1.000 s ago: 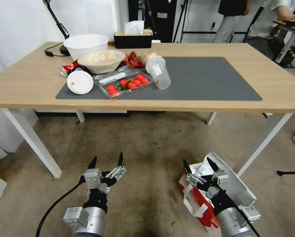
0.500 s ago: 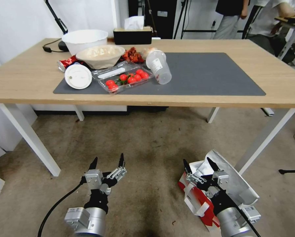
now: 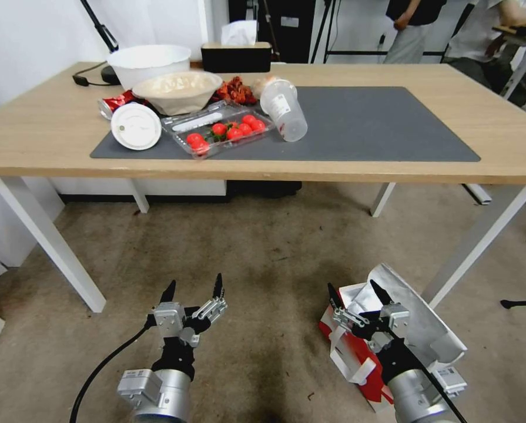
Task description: Pick up the food delivery bag from the floor and place it on the table.
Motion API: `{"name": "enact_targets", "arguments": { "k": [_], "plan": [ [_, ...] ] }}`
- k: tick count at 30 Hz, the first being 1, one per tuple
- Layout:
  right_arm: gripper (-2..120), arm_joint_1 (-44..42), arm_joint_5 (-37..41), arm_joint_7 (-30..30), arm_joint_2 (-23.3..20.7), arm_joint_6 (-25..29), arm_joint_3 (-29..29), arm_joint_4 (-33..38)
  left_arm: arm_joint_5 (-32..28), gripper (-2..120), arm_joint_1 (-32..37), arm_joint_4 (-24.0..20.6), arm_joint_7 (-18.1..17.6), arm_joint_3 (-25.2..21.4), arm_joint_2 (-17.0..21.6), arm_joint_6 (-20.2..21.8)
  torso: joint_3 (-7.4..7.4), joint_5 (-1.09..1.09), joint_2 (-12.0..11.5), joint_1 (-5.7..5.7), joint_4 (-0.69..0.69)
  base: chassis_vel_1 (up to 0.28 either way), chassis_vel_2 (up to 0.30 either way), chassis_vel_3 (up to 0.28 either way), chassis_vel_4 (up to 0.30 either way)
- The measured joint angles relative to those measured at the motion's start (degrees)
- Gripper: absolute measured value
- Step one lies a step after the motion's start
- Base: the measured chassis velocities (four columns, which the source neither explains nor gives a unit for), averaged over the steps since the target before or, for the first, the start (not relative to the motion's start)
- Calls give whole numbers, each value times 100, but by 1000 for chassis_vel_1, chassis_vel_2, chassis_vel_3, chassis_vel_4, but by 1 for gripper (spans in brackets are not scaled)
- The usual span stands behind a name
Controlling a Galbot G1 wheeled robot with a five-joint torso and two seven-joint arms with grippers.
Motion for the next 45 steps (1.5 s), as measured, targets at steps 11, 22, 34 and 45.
{"name": "enact_targets", "arguments": {
  "k": [11, 22, 34, 45],
  "plan": [
    [100, 13, 8, 8, -24, 1, -10, -40, -17, 100, -22, 37, 6, -37, 0, 9, -189, 0, -269, -79, 0, 0, 0, 0, 0],
    [100, 20, 36, 13, -54, 4, 10, -77, -66, 100, -48, 105, 2, -113, 0, 9, -382, 0, -521, -138, 0, 0, 0, 0, 0],
    [100, -4, 23, 48, -34, 35, 24, -58, -67, 100, -55, 151, 4, -108, 0, -35, -589, 0, -787, -196, 0, 0, 0, 0, 0],
    [100, -16, 11, 34, -19, 41, 29, -42, -38, 100, -58, 173, 13, -98, 0, -94, -781, 0, -1009, -227, 0, 0, 0, 0, 0]
  ]
}}
